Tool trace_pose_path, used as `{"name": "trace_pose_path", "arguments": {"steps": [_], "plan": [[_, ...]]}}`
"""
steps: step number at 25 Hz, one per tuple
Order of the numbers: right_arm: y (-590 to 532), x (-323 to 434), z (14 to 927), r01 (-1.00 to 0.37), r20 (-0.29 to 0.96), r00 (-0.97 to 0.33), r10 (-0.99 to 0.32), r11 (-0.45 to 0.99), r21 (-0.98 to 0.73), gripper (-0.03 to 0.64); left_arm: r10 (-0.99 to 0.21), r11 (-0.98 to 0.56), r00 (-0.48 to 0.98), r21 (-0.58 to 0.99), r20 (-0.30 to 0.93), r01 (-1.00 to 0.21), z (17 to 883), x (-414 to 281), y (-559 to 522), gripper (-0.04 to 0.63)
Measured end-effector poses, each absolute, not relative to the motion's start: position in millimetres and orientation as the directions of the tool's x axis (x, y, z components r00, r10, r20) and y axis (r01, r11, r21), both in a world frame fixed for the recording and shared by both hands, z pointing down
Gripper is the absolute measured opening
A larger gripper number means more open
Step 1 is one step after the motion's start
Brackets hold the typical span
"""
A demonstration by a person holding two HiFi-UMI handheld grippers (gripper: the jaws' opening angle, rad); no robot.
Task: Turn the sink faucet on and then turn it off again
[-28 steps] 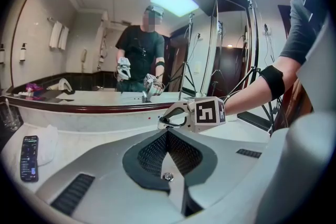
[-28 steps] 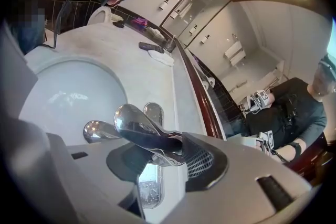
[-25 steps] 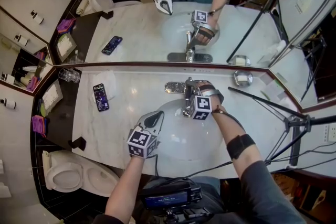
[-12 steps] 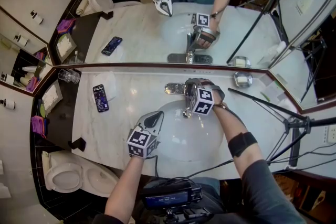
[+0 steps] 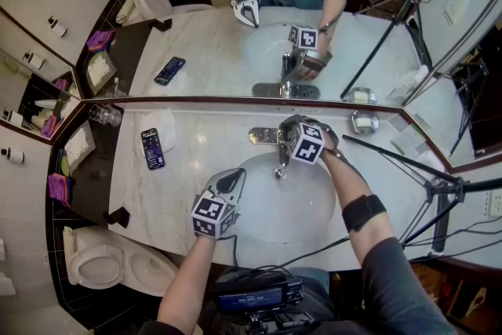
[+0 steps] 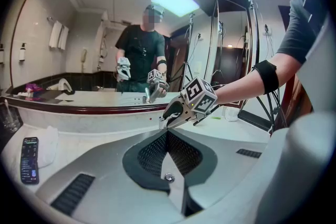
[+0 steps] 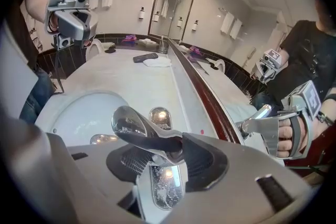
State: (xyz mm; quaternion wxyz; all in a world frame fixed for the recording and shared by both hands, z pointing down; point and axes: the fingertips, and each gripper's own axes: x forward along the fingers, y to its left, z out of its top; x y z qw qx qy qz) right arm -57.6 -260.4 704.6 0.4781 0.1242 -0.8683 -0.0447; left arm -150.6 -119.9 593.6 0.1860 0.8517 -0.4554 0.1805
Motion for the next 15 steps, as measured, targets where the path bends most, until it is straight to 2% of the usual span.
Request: {"name": "trace_pose_path", "arguments": {"steps": [5,15], "plan": [[-261.3,-56.6,706.2,-0.177,0.828,-0.510,-0.232,0.971,0.163,0.198,-0.713,-0.512,0.517,0.151,0.474,-0.845,593.2,-154.7,-120.3,0.000],[-258.2,-50.8,712.6,-0.206,0.847,-0.461,-0.263,0.961,0.185,0.201,-0.722,-0.505,0.510,0.148,0.468,-0.850,590.0,-157.1,-118.7,0.000]]}}
